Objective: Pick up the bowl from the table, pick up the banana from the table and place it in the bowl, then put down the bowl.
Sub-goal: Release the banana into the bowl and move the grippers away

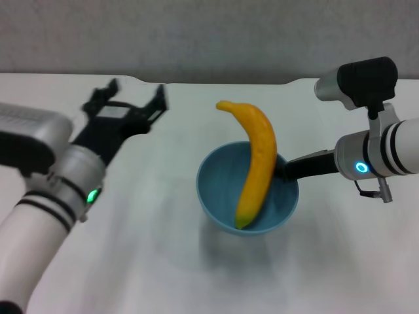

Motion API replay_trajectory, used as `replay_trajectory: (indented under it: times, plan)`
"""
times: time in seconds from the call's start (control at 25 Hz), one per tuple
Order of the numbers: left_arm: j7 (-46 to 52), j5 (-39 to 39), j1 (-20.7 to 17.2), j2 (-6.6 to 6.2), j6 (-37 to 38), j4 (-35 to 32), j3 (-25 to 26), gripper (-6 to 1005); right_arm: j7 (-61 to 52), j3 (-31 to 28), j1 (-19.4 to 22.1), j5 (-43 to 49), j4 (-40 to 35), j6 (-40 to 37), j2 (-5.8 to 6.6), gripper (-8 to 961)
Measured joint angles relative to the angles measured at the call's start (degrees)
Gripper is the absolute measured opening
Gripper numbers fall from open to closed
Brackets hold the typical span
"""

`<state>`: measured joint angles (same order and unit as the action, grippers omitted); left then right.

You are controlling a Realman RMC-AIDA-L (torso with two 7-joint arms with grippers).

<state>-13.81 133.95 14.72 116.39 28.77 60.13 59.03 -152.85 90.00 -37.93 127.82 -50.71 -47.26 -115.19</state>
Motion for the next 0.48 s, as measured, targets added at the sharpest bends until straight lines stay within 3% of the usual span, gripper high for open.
replay_trajectory:
  times: [0.32, 0.48]
  plan:
    - [0.3, -0.4, -0.1, 0.14, 10.8, -11.7, 1.2, 901, -0.1, 0.0, 1.4, 0.0, 0.2, 0.2, -0.06, 129]
    - [0.9, -0.8, 0.0, 0.22, 12.0, -15.2, 2.4, 896, -0.4, -0.5, -1.8, -0.1, 5.3, -2.4, 0.08, 131]
